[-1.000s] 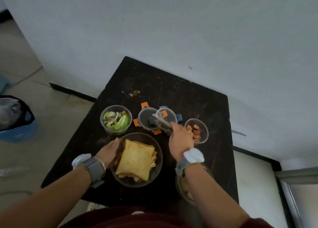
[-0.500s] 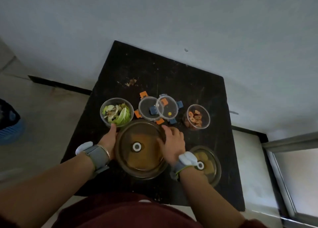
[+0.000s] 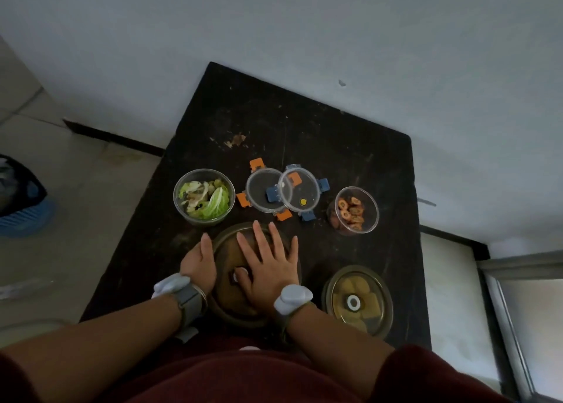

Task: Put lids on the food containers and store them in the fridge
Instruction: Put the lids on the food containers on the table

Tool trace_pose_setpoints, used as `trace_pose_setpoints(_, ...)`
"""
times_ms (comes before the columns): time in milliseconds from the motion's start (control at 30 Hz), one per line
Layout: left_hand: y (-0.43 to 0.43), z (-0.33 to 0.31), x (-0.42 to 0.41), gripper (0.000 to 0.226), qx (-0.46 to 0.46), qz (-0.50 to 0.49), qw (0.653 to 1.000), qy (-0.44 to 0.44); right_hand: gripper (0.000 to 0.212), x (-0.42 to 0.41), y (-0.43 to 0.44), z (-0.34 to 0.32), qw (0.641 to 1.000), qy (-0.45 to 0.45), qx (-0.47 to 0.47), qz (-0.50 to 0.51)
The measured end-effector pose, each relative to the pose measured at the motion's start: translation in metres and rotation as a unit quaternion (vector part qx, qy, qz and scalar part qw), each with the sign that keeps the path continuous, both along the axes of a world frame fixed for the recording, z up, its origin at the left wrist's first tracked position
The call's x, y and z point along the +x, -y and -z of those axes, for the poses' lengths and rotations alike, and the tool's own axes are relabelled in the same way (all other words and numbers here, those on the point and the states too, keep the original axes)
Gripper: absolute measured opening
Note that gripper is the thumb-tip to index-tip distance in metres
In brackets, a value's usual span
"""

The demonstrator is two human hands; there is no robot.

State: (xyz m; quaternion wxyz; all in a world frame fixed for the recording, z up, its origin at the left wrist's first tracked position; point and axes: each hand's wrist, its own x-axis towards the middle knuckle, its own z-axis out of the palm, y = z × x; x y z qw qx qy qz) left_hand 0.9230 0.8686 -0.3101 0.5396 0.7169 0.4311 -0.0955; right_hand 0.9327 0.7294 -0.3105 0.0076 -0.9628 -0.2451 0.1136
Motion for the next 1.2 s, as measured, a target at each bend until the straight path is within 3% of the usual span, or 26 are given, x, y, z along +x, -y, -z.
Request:
trace_pose_setpoints(133,0.001,-0.002,0.006,0.051,0.058,0.039,0.998,-0.001,0.062,0.004,0.001,-0.001,1.0,-0.011,0.022,0.01)
trace_pose_setpoints(267,-0.005,-0.003,0.006,0.05,0.031,0.066,0.997,-0.011,0.052,0.009,0.003,-0.007,0.996,-0.005,0.088,0.014)
trace_pose_setpoints(400,-0.02,-0.004,0.008,0.048,0.027,0.175,0.984,-0.025,0.048,0.042,0.012,-0.018,0.963,-0.065,0.199,0.169)
trace_pose_setpoints(467,-0.028,-0.011,0.015,0.042,0.081,0.247,0.965,-0.024,0.045,0.07,0.021,-0.016,0.964,-0.042,0.135,0.226)
trace_pose_setpoints(567,-0.038,-0.014,0.03,0.03,0.13,0.246,0.96,0.0,0.055,0.11,0.035,-0.012,0.966,-0.082,0.039,0.244)
trace_pose_setpoints(733,-0.057,-0.007,0.041,0.024,0.048,0.154,0.984,-0.075,0.087,0.151,0.044,0.003,0.975,-0.138,-0.055,0.165)
trace_pose_setpoints(800,-0.057,-0.008,0.04,0.022,0.067,0.157,0.981,-0.097,0.088,0.158,0.047,0.011,0.977,-0.144,-0.073,0.142)
trace_pose_setpoints(1033,-0.041,-0.012,0.044,0.021,0.107,0.189,0.972,-0.096,0.062,0.158,0.072,0.017,0.991,-0.095,-0.009,0.094)
trace_pose_setpoints(1133,-0.037,-0.007,0.042,0.026,0.109,0.199,0.968,-0.107,0.046,0.165,0.073,0.001,0.983,-0.021,0.118,0.14)
trace_pose_setpoints(1200,-0.037,-0.011,0.043,0.027,0.116,0.249,0.956,-0.1,0.034,0.168,0.067,-0.018,0.948,0.02,0.211,0.236)
